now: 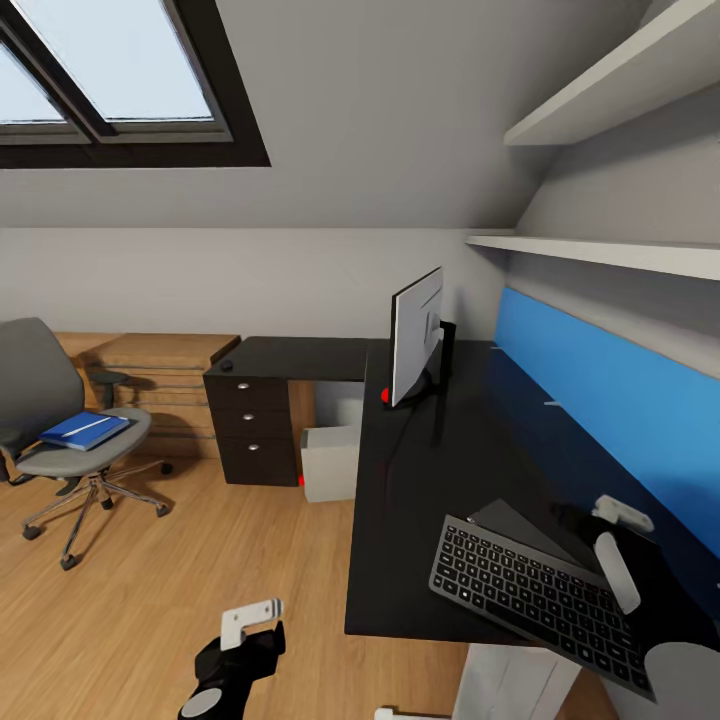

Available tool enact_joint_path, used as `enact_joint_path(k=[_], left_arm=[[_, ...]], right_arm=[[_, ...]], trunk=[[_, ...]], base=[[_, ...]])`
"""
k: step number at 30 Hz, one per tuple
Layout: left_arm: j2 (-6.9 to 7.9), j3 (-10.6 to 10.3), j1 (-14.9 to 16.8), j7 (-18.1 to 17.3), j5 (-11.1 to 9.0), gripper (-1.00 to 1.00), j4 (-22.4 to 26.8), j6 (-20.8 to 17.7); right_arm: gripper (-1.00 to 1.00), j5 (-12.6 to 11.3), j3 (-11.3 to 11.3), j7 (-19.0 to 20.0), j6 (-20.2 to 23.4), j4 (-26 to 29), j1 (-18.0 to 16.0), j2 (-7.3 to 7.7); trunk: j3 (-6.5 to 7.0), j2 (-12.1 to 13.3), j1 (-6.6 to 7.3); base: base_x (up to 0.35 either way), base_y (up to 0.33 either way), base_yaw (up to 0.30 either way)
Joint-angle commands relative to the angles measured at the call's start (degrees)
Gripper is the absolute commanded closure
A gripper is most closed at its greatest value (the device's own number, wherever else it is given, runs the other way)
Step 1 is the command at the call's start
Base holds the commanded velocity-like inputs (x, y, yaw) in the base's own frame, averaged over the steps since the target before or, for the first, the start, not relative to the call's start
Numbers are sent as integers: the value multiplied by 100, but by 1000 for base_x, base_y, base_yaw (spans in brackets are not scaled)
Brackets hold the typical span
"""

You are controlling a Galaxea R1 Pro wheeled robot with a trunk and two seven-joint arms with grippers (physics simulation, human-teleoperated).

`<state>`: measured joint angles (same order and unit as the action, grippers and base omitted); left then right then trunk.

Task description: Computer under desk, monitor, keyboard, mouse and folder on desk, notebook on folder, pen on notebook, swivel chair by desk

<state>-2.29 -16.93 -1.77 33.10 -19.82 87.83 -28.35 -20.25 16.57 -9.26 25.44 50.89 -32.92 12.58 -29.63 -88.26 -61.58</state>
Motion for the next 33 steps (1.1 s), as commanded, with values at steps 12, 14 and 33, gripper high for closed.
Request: enact_joint_path(k=[12, 14, 33], left_arm=[[9, 3, 4, 43, -59, -100, -2, -12], [10, 4, 4, 41, -55, -100, -2, -12], [10, -3, 1, 52, -50, -100, -3, -7]], right_arm=[[-100, -91, 3, -41, 83, 173, 135, 6], [-100, -93, 4, -41, 84, 172, 136, 6], [-100, -118, 95, -53, 417, 10, 136, 7]], trunk=[[-5, -3, 0], [-5, -3, 0], [-5, -3, 0]], base=[[-52, 0, 0], [-276, 0, 0], [-60, 0, 0]])
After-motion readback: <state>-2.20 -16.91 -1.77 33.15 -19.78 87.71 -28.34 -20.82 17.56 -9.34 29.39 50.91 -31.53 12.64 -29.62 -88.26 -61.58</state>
